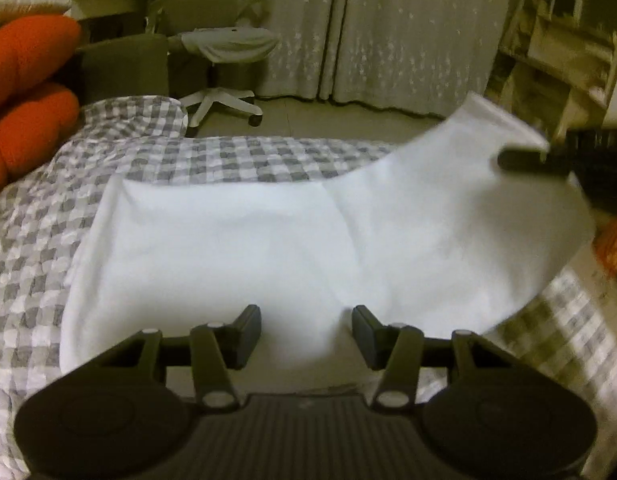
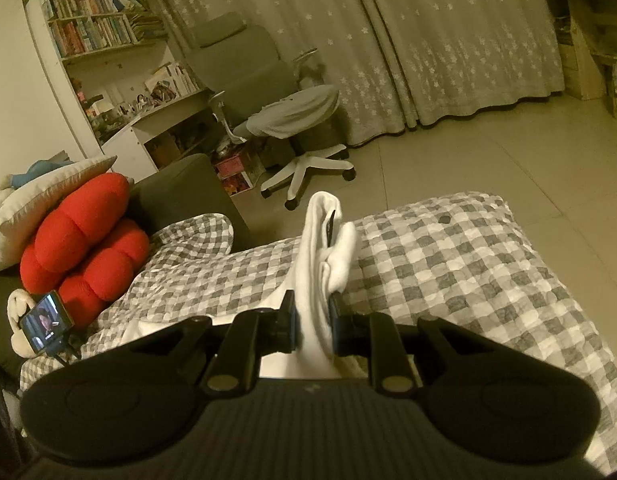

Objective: Fold clothes
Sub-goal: 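Carry the lifted shirt edge over the shirt body with the right gripper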

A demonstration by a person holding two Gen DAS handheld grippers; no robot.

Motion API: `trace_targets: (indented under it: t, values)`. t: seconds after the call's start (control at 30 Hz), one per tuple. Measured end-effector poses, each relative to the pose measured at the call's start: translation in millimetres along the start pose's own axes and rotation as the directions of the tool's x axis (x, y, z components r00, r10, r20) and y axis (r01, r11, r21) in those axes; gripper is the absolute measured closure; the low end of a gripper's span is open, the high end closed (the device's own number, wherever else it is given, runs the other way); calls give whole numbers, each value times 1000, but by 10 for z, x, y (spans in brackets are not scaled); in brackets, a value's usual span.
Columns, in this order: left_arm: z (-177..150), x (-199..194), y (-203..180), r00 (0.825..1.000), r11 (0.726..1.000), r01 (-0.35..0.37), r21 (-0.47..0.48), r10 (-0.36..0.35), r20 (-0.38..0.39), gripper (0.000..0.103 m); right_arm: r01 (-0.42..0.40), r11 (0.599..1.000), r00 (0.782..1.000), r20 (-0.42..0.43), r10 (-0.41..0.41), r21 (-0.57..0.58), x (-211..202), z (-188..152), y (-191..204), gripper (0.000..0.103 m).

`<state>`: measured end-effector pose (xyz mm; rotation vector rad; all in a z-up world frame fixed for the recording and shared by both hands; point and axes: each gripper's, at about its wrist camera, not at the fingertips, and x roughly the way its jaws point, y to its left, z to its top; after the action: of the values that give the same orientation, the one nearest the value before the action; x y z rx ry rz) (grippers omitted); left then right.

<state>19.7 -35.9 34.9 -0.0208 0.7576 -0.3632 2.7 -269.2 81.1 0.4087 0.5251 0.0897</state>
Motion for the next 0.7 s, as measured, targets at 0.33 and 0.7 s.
trace_targets:
  t: [0.33, 0.7]
  values:
    - [175, -5, 505, 998, 977, -68, -200, 69, 0, 53, -5, 1000, 1000, 6, 5, -19, -28, -11, 89, 82]
    - [220, -47, 831, 999, 936, -43, -350, 34, -32, 54, 59, 992, 998, -4, -60, -113, 34, 28, 450, 83]
